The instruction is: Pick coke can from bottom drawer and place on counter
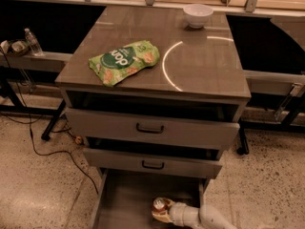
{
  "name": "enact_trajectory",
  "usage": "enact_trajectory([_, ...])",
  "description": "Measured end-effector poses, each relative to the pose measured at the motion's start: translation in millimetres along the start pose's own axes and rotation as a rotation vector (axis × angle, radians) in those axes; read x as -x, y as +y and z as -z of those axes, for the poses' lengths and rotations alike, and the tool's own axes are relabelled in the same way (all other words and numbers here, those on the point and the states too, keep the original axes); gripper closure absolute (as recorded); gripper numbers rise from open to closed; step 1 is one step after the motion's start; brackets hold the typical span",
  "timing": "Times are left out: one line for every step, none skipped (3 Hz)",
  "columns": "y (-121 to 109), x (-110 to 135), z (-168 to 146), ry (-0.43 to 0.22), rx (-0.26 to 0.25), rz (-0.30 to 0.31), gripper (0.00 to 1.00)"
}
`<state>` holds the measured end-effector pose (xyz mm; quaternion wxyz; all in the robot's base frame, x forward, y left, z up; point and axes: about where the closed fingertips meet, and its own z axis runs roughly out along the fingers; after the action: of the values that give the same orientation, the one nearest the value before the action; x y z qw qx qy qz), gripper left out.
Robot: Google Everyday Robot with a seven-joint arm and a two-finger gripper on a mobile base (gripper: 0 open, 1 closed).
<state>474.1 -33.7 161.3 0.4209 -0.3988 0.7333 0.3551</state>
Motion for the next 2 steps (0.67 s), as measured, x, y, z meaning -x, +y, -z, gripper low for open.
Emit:
enact_trajectory([-7.5,12.3,45.1,-0.016,-0.068,0.023,1.0])
enact_trajectory([-22.9,33.5,113.9,-0.003,-0.175,0.076,1.0])
